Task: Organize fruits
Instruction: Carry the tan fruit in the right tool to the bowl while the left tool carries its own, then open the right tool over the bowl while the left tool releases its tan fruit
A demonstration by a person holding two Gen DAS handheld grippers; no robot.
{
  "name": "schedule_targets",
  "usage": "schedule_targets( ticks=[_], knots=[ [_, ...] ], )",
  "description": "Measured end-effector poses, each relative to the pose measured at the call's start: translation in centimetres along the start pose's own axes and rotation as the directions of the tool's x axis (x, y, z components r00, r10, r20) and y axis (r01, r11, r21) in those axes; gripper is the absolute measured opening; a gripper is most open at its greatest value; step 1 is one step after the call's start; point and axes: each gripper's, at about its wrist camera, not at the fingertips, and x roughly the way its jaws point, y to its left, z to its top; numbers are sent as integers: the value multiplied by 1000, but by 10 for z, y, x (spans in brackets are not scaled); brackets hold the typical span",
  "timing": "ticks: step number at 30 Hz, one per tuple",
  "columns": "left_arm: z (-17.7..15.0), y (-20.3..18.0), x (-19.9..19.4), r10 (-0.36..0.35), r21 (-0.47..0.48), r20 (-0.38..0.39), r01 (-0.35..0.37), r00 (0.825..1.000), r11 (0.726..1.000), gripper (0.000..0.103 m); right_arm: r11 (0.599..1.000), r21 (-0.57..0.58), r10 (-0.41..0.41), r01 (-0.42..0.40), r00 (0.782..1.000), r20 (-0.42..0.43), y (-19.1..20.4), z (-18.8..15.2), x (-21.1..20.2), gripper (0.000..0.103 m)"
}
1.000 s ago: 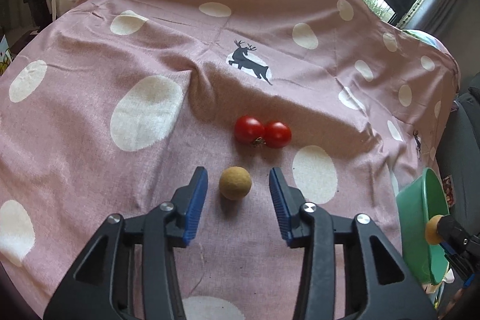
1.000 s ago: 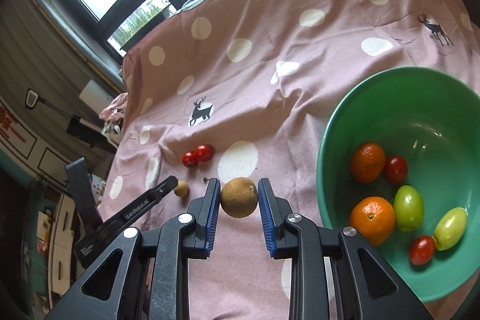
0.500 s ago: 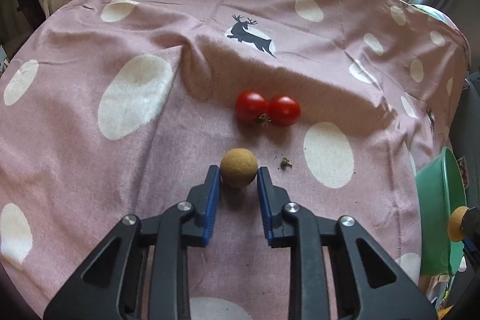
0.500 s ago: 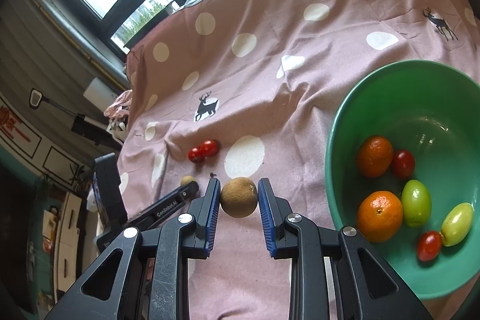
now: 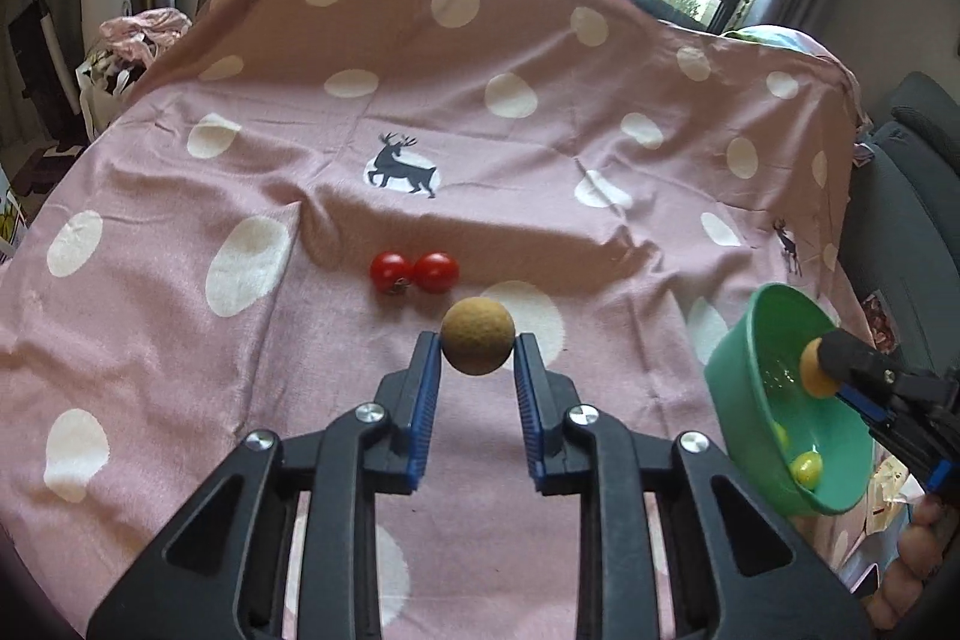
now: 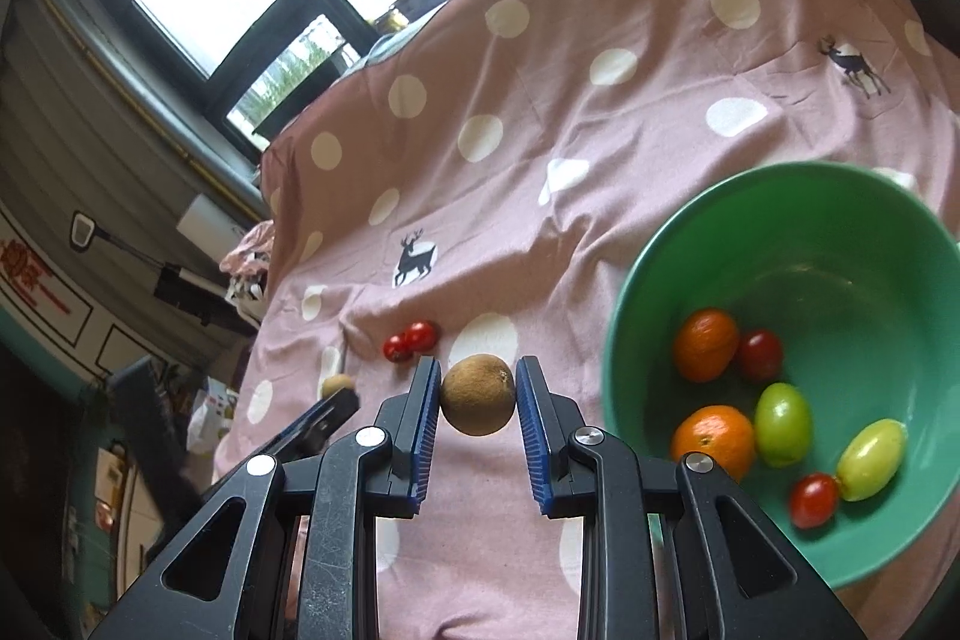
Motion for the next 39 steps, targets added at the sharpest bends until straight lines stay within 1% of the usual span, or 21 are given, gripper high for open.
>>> schedule_targets(
  ticks=[3,7,10,13,18,21,26,30,33,39],
  knots=[
    [-4,-26,-16,-41,52,25,40,999,998,24,999,14,-30,29,999,26,-9,6,-12,28],
    [-9,-65,-31,-127,121,41,121,991,985,24,994,68,-89,86,995,42,-33,14,-25,28],
    [-12,-93,-32,-195,147,26,189,980,971,24,983,116,-150,144,988,47,-54,18,-33,28],
    [-15,-118,-29,-228,165,27,221,973,961,24,975,154,-167,157,984,54,-73,21,-42,28],
    [-21,-152,-15,-257,194,-25,257,966,947,24,967,188,-186,171,980,67,-96,24,-53,28],
    [-25,-167,-6,-273,211,-59,279,960,937,24,961,225,-174,160,984,43,-111,24,-52,28],
    [-36,-186,14,-274,237,-134,299,952,924,24,952,249,-190,178,981,25,-123,24,-50,28],
    [-44,-193,26,-274,239,-179,312,945,920,24,950,254,-192,184,981,7,-128,23,-48,28],
    [-48,-196,31,-276,227,-195,317,941,921,24,945,264,-199,195,980,-10,-131,23,-46,28],
    [-53,-199,37,-281,222,-221,329,934,918,24,943,274,-191,189,981,-20,-134,22,-44,28]
  ],
)
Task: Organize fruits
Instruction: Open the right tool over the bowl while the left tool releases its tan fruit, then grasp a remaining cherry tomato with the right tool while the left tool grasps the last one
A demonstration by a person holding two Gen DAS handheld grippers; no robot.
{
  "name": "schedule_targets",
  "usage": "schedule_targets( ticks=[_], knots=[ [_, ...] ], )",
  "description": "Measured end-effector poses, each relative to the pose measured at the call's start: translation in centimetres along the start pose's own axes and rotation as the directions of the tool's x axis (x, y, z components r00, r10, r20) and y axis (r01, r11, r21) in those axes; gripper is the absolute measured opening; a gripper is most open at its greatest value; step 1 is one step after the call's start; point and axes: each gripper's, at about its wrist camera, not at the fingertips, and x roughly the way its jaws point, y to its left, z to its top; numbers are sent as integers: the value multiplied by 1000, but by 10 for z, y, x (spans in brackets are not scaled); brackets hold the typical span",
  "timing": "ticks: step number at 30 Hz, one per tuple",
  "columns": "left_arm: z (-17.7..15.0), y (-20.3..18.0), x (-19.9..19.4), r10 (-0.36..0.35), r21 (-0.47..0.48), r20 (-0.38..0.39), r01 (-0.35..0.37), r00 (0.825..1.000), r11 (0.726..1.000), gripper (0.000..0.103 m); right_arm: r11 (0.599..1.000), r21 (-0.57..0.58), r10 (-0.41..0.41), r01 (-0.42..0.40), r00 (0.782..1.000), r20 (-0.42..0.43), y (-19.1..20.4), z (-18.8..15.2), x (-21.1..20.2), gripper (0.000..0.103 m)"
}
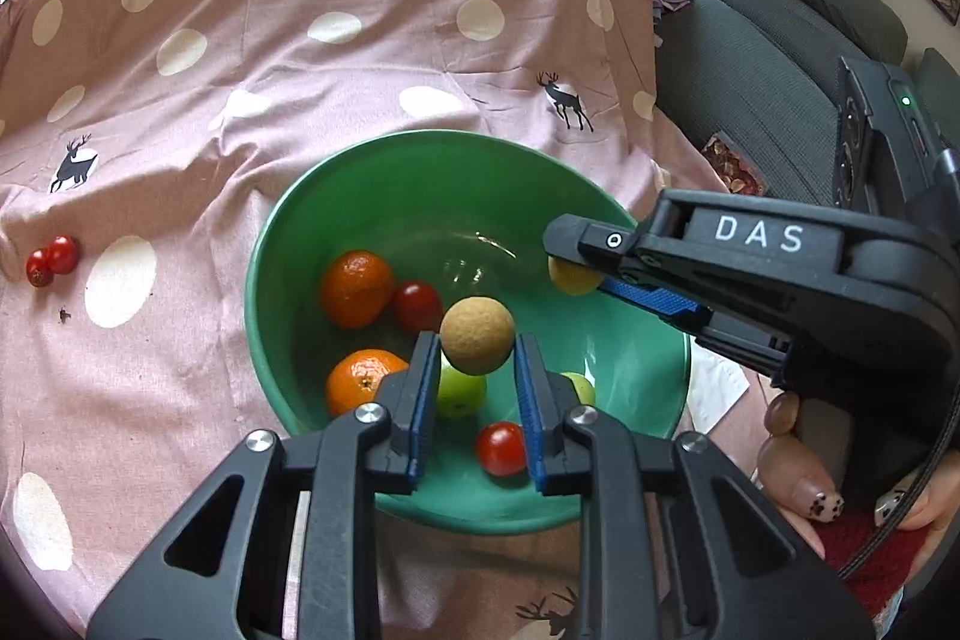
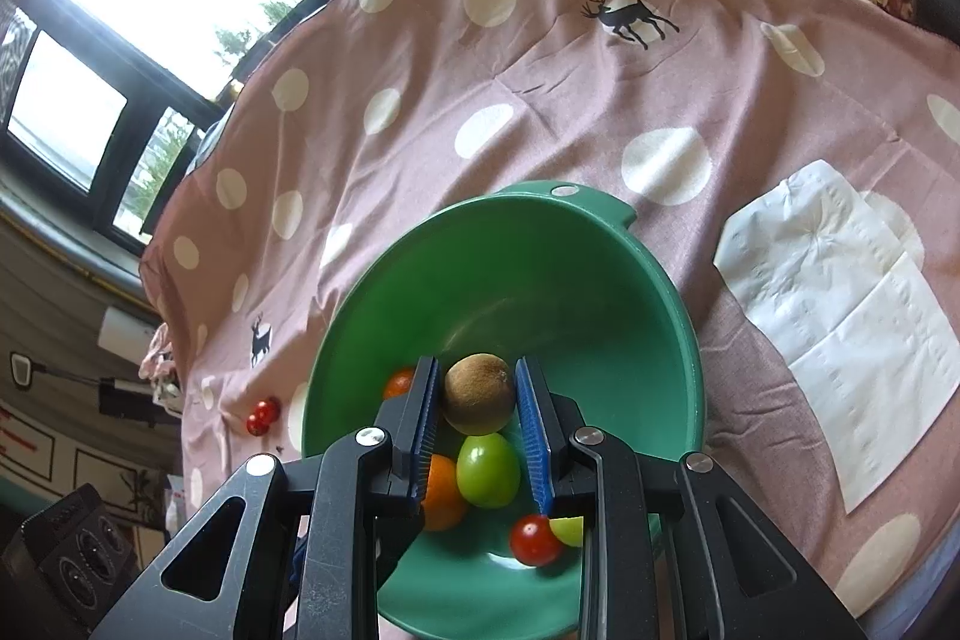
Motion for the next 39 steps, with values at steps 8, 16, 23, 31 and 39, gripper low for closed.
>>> schedule_targets(
  ticks=[8,16,23,31,39],
  knots=[
    [-2,8,-13,-25,-20,16,25,1000,999,25,1000,-2,-29,29,1000,11,0,0,-2,28],
    [4,61,-55,9,-116,63,-2,998,993,55,998,-42,-37,39,999,36,15,-2,-4,45],
    [4,135,-92,137,-250,129,-102,982,963,63,996,-80,-30,37,996,82,34,-6,-4,46],
    [-1,202,-90,319,-340,121,-263,940,903,63,985,-174,6,13,994,113,73,-22,5,46],
    [2,249,-83,323,-427,66,-266,944,864,63,949,-306,69,-68,998,-7,125,-47,35,46]
  ],
)
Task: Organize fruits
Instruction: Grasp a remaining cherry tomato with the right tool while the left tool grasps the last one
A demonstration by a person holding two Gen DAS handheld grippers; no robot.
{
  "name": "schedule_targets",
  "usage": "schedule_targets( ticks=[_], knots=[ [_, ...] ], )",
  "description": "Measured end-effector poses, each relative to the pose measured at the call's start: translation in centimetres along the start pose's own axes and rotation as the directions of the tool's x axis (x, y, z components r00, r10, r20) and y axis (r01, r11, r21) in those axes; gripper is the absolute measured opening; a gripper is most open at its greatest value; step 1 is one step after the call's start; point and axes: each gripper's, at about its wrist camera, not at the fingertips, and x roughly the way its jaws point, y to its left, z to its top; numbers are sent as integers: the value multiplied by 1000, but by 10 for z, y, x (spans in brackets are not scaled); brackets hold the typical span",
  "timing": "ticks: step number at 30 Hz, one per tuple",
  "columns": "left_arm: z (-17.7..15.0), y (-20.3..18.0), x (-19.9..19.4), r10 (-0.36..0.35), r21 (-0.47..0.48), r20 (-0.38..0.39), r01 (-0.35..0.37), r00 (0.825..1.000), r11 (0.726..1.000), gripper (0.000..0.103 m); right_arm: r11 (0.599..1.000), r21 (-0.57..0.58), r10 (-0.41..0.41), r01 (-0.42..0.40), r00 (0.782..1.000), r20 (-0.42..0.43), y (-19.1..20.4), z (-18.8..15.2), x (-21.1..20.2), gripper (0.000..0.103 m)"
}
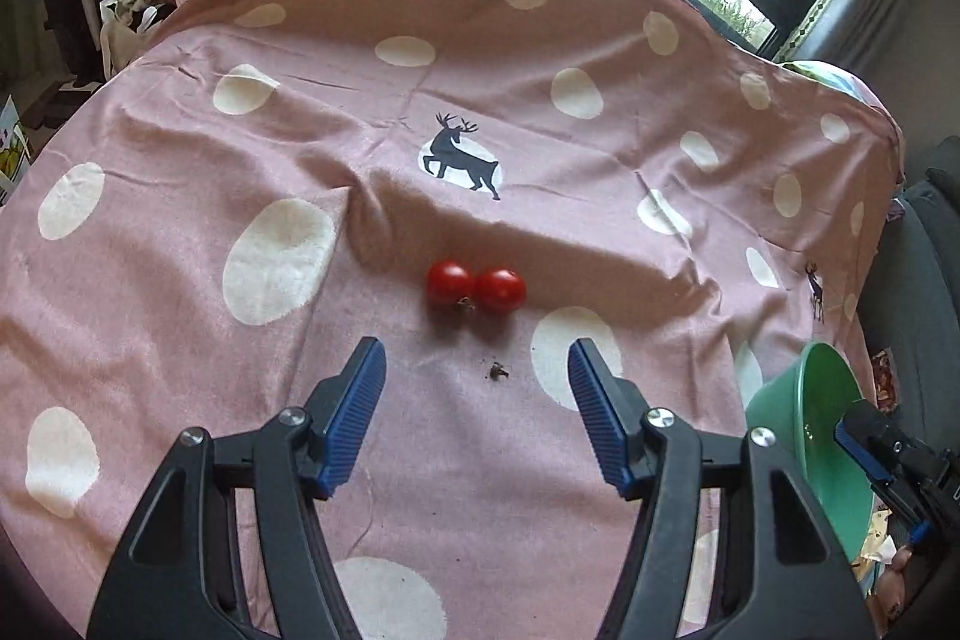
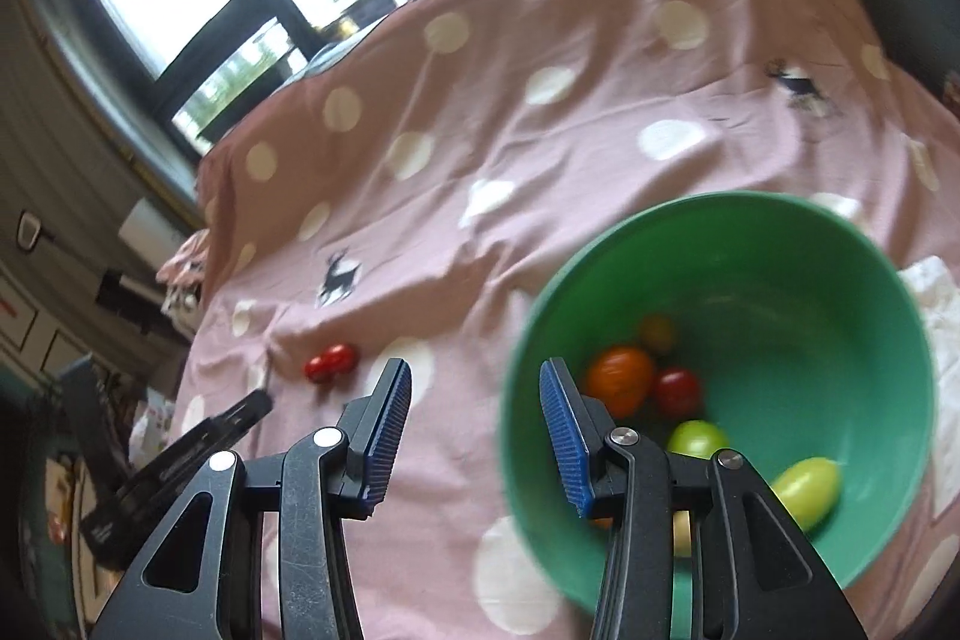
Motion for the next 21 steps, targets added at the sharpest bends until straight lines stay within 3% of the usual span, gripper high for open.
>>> schedule_targets(
  ticks=[6,13,15,17,21],
  knots=[
    [9,10,12,-11,-26,-26,10,1000,1000,61,988,21,157,-156,973,-172,47,15,64,46],
    [17,20,30,-11,-60,-92,6,996,998,61,991,-71,84,-111,947,-309,102,20,159,46],
    [17,23,31,-23,-82,-108,14,994,997,61,992,-97,43,-79,943,-329,109,20,179,41],
    [17,26,31,-32,-94,-116,21,993,995,61,993,-110,6,-45,942,-335,111,21,190,41],
    [18,29,29,-30,-108,-118,17,993,994,61,992,-119,6,-50,939,-344,114,18,202,38]
  ],
)
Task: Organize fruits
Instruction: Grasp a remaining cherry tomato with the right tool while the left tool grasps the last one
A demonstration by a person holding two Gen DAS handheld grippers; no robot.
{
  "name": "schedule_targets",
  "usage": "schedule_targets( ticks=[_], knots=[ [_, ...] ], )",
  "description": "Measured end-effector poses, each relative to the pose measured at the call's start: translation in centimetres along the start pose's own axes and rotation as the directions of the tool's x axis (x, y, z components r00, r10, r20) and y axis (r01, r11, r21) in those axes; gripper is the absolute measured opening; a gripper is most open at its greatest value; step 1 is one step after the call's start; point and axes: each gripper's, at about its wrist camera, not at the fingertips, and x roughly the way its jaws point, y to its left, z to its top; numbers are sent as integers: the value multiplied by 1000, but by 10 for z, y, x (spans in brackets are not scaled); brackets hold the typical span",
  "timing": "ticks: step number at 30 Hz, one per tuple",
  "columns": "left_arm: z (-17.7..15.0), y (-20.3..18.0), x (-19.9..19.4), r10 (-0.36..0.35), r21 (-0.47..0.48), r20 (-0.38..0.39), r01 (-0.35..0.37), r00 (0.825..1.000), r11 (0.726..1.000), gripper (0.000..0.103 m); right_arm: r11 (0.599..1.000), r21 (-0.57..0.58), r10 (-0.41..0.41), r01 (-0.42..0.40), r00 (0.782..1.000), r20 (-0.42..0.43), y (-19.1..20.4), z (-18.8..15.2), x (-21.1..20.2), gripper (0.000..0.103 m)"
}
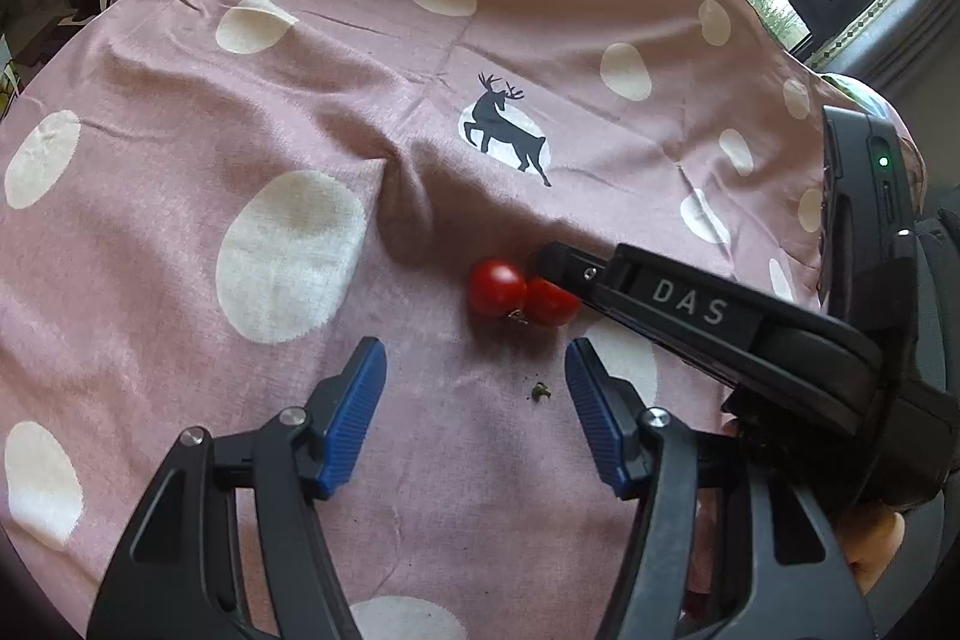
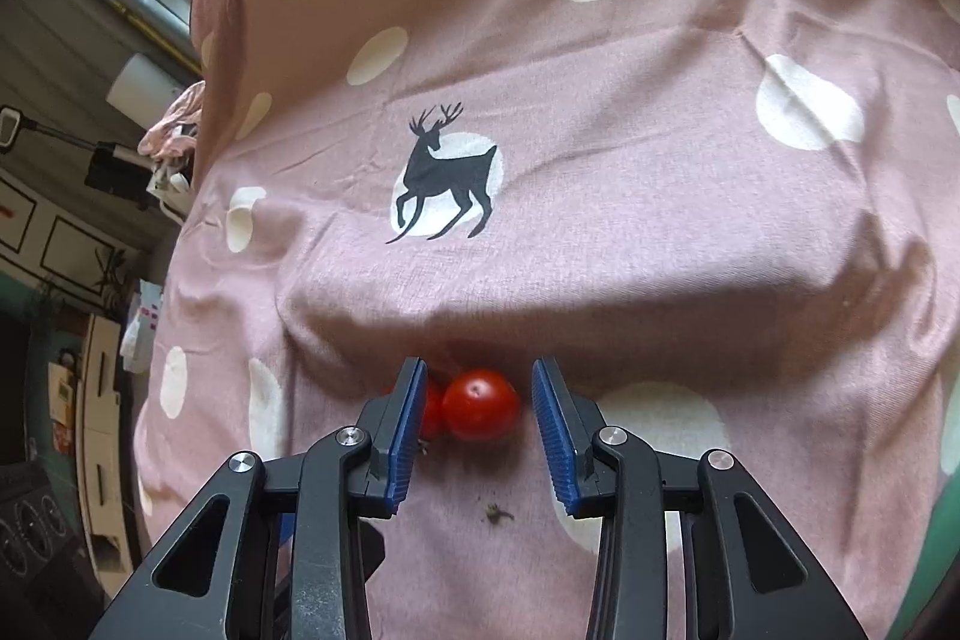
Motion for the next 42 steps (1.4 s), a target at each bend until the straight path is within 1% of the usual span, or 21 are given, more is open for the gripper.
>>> schedule_targets(
  ticks=[1,2,4,5,10,14,17,20,22,25,27,29,33,36,38,40,41,42],
  knots=[
    [1,1,0,-3,-6,-2,3,1000,1000,61,1000,-5,-10,10,1000,-5,1,-1,3,34],
    [1,2,0,-8,-14,-5,8,1000,1000,61,1000,-3,-11,11,1000,-15,2,-2,6,33],
    [1,5,-1,-10,-25,-7,10,1000,1000,61,1000,14,11,-10,1000,-24,-1,-3,11,31],
    [1,5,-1,-8,-24,-8,8,1000,1000,61,1000,21,23,-22,999,-24,-2,-4,13,31],
    [2,4,2,1,-27,-17,-1,1000,1000,61,998,51,25,-24,1000,-12,-7,-7,6,30],
    [1,-2,2,3,-9,-13,-4,1000,1000,61,997,69,38,-41,999,35,-21,-18,-24,30],
    [3,-1,2,8,-20,-10,-9,1000,1000,61,996,77,35,-41,997,74,-35,-39,-54,30],
    [7,6,5,-10,-63,-28,8,1000,998,61,995,90,25,-33,996,91,-49,-67,-77,30],
    [10,12,6,-29,-87,-40,25,999,996,61,995,87,31,-40,995,95,-56,-81,-88,30],
    [11,21,7,-54,-154,-46,47,997,987,59,996,68,42,-50,992,119,-60,-89,-98,30],
    [12,17,8,-32,-154,-47,24,998,988,59,997,58,43,-51,991,127,-59,-87,-100,30],
    [13,7,10,-2,-127,-34,-2,999,992,59,998,39,41,-47,990,132,-57,-86,-102,30],
    [17,-10,26,25,-97,-47,-30,999,995,58,996,43,77,-83,989,129,-58,-91,-105,30],
    [18,-21,38,61,-60,-53,-64,997,996,56,997,45,63,-70,989,131,-60,-92,-106,30],
    [18,-24,44,91,-40,-52,-93,995,995,56,997,40,54,-60,988,142,-59,-92,-108,30],
    [18,-22,51,115,-41,-56,-117,992,992,55,998,33,55,-60,987,152,-58,-93,-111,30],
    [18,-21,54,120,-44,-60,-123,991,991,53,998,28,57,-63,986,157,-58,-93,-113,30],
    [18,-22,54,129,-42,-45,-131,991,991,51,998,24,58,-63,985,162,-57,-93,-114,30]
  ],
)
